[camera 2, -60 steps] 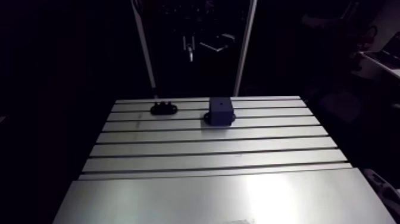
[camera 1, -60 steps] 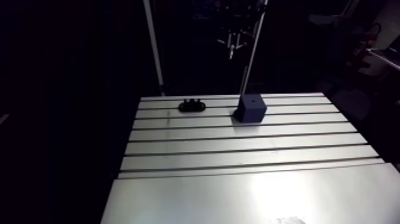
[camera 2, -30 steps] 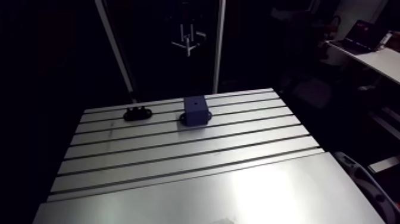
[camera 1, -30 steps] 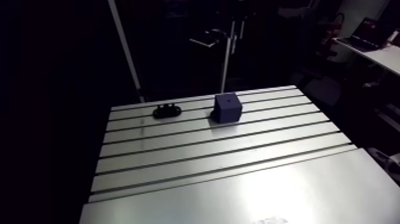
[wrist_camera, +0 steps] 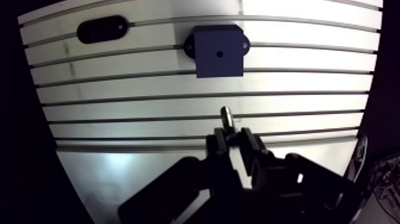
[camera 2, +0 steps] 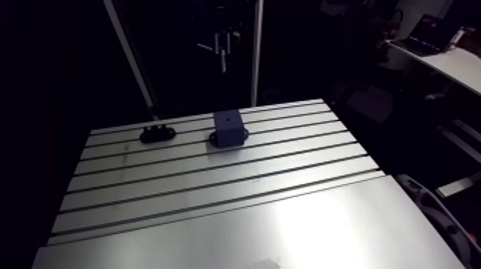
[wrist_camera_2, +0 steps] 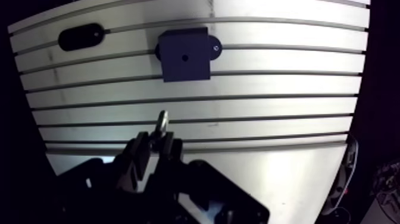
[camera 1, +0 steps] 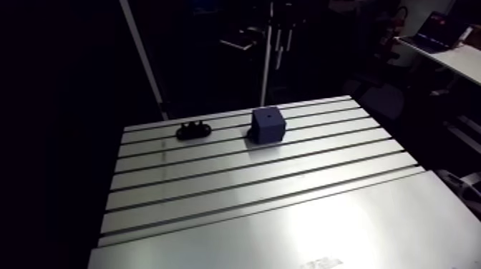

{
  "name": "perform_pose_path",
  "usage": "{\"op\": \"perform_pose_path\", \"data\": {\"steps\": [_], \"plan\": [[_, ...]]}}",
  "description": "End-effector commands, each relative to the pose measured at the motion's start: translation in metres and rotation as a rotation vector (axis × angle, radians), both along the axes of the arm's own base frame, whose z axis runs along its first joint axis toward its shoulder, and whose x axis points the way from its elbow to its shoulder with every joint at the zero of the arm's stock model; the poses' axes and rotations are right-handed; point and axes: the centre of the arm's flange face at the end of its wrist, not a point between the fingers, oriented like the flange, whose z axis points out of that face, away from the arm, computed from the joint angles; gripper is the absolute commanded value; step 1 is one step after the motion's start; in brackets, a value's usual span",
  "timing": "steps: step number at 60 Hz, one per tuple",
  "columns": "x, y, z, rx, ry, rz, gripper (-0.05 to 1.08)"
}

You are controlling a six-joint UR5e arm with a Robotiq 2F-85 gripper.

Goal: Pick up the M10 bolt and insert it into the hole until fully seated.

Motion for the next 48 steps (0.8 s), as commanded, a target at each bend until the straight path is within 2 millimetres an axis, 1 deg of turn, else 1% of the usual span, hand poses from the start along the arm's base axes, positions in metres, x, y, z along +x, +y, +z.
{"op": "perform_pose_path", "data": {"steps": [1, 5, 8, 11, 13, 16, 21, 27, 30, 38, 48], "plan": [[-0.010, 0.003, -0.014, 0.005, 0.011, -0.010, 1.08], [-0.011, 0.003, -0.017, 0.005, 0.009, -0.010, 1.08], [-0.014, 0.005, -0.026, 0.002, -0.005, -0.011, 1.08], [-0.015, 0.005, -0.030, -0.002, -0.009, -0.012, 1.08], [-0.015, 0.005, -0.037, -0.004, -0.021, -0.012, 1.08], [-0.015, 0.005, -0.039, -0.004, -0.022, -0.013, 1.08], [-0.018, 0.006, -0.049, -0.004, -0.019, -0.015, 1.08], [-0.021, 0.006, -0.052, -0.002, 0.005, -0.014, 1.08], [-0.020, 0.006, -0.059, 0.000, 0.007, -0.014, 1.08], [-0.017, 0.005, -0.066, 0.000, 0.007, -0.012, 1.08], [-0.017, 0.005, -0.068, -0.001, 0.004, -0.011, 1.08]]}}
